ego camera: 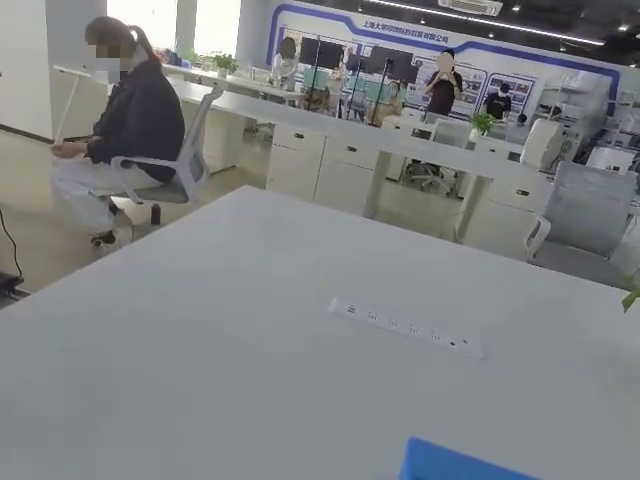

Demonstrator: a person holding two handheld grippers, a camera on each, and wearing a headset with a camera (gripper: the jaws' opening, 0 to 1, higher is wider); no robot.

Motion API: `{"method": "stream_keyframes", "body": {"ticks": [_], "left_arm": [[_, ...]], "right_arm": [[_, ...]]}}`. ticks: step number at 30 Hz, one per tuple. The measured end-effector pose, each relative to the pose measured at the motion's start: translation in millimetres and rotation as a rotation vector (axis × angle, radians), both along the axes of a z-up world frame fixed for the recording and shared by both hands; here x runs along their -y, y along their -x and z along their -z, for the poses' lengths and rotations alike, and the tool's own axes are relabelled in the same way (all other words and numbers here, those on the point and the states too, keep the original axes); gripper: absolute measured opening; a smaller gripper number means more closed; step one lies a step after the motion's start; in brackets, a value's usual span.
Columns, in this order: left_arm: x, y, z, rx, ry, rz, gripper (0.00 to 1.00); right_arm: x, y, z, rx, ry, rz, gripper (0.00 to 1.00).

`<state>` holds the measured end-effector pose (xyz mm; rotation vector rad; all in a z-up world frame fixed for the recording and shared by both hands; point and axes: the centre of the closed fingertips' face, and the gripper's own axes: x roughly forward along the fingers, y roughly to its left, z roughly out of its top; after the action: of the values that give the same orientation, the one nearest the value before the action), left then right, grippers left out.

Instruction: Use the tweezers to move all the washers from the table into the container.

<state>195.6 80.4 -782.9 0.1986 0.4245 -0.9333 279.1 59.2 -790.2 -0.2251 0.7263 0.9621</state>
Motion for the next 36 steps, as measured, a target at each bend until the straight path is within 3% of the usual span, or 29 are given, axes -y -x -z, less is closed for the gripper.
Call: {"method": "stream_keyframes", "body": {"ticks": [8,15,24,36], "left_arm": [[-0.5,0.1,0.2,-0.002,-0.001,-0.002,0.90],[-0.7,0.3,0.5,-0.003,-0.001,-0.002,0.90],[-0.7,0.4,1.8,-0.008,-0.005,-0.001,0.90],[-2.6,-0.9,2.0,-0.010,-0.006,-0.015,0.90]], "right_arm": [[-11.0,-14.1,-28.5,0.028,-0.058,-0.004,0.04],[-17.8,-34.1,-37.5,0.052,-0.072,0.002,0.04],[-25.8,-59.4,-21.3,0.033,-0.040,0.005,0.04],[-30.9,-78.5,3.7,-0.012,0.001,0.002,0.04]]}}
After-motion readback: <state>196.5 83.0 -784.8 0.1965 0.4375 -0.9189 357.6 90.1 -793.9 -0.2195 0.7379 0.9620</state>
